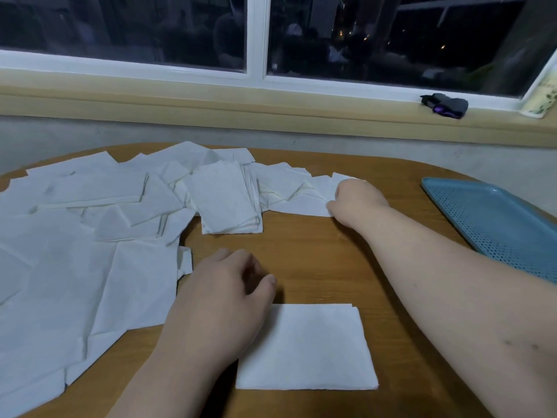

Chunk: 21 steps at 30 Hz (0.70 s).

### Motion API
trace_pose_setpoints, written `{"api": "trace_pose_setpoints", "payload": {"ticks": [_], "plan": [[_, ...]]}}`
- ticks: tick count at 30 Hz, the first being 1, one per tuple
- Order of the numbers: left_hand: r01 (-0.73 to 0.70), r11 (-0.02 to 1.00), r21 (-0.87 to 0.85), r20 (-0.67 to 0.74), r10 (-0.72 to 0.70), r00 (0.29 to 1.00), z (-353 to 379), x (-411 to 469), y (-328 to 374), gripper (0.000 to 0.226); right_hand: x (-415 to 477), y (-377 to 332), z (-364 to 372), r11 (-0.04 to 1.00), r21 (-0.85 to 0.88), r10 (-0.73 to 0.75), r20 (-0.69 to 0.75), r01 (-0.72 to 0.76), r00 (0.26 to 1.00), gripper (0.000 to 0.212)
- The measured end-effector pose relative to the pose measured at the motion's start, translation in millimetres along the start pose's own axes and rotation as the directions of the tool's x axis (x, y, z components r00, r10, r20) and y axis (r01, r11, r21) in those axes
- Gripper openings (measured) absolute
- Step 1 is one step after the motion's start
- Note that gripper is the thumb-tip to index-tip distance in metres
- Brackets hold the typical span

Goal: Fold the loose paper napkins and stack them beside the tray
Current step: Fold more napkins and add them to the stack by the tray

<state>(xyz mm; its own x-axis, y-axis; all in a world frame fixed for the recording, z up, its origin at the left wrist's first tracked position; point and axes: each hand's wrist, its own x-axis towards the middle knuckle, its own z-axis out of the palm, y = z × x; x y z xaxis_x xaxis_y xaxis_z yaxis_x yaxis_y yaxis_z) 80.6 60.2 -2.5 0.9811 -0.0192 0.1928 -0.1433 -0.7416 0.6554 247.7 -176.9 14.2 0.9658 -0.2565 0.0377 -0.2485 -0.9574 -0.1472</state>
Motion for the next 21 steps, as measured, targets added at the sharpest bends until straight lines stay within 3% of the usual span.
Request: {"api": "trace_pose_setpoints", "payload": {"ticks": [9,21], "plan": [[-0.011,1.0,0.009,0.0,0.011,1.0,4,-1,5,0.019,-3,0,-1,0.995,-0.099,0.003,-0.006,-0.003,1.0,0.019],[-0.02,0.999,0.031,0.019,0.02,1.0,0,-4,9,0.017,-30,22,-11,0.998,0.057,-0.007,-0.144,0.015,0.99,0.028]]}}
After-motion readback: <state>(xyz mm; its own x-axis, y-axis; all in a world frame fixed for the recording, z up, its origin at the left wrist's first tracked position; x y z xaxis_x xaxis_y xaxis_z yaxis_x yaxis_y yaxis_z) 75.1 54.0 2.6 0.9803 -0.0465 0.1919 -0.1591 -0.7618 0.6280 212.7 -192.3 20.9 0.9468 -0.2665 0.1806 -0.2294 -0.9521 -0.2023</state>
